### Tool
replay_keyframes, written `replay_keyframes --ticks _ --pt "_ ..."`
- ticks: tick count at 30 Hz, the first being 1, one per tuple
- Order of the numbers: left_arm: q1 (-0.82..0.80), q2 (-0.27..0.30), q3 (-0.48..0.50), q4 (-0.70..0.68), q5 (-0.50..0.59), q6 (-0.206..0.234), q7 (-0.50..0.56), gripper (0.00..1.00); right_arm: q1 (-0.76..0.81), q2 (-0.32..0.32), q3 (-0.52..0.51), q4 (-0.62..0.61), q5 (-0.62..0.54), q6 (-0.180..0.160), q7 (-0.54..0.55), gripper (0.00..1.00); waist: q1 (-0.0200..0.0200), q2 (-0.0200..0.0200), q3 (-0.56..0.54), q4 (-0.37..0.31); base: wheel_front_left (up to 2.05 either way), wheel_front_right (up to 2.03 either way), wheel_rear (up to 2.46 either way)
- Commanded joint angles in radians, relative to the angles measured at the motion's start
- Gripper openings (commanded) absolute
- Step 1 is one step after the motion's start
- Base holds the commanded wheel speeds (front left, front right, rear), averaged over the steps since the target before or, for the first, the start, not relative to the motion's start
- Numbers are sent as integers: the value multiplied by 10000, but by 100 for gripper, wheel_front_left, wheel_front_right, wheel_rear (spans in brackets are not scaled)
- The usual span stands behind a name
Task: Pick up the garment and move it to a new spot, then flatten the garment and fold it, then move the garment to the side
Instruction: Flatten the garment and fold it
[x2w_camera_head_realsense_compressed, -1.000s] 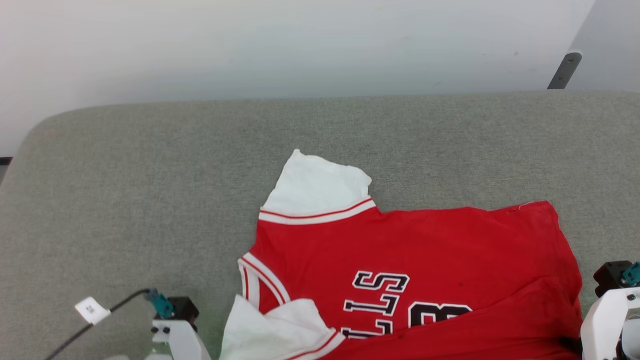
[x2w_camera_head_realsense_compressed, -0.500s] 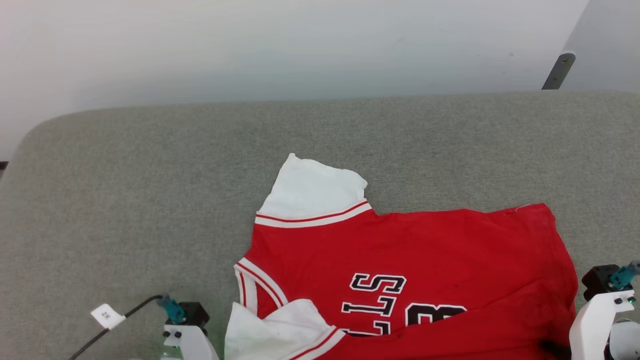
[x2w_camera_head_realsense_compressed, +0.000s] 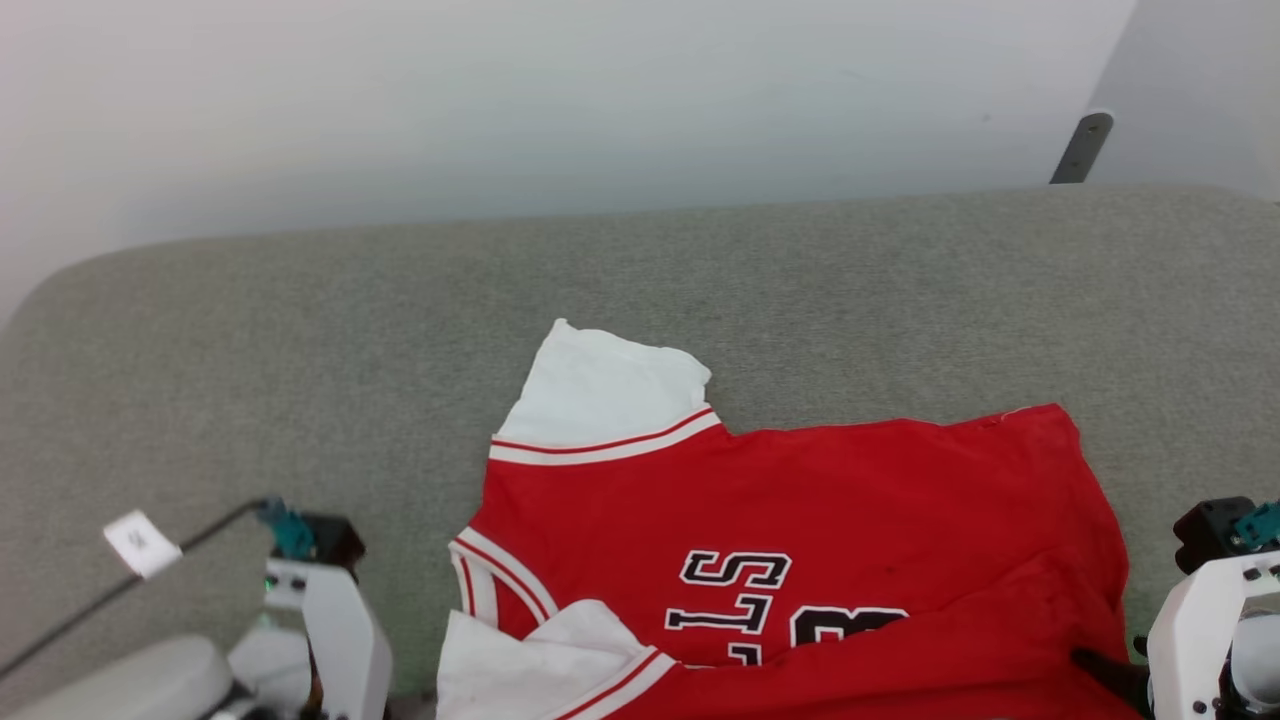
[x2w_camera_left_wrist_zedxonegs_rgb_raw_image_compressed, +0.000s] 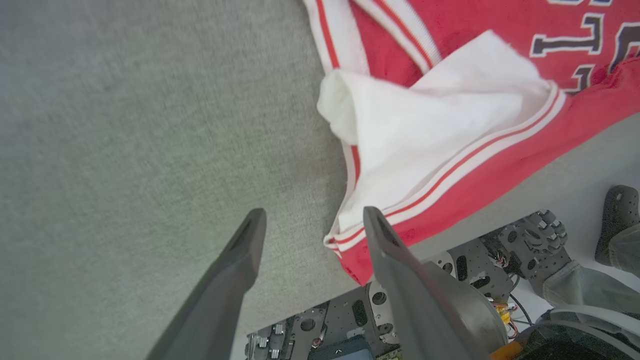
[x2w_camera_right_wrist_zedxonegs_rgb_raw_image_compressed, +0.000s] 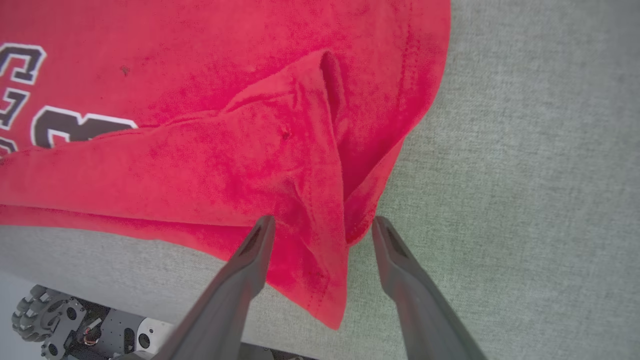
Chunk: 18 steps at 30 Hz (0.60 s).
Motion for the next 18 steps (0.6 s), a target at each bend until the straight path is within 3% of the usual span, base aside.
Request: replay_keyframes --ticks 1,5,11,18 --pt "-364 110 144 -279 150 72 72 100 142 58 -134 -292 -9 -12 -55 100 0 0 -20 -120 0 0 0" --pt "-1047 130 467 -464 481 -24 -35 100 186 158 -343 -897 -69 -12 -353 100 0 0 0 -361 0 0 0" --pt "-1874 -69 852 47 926 -433 -369 100 41 292 -475 -1696 -302 -12 -1655 100 0 0 127 -771 0 0 0" --pt "-3072 -675 1157 1693 1593 -1282 -852 100 -307 404 -252 -2323 -1028 -12 -4486 100 0 0 511 -1375 0 0 0"
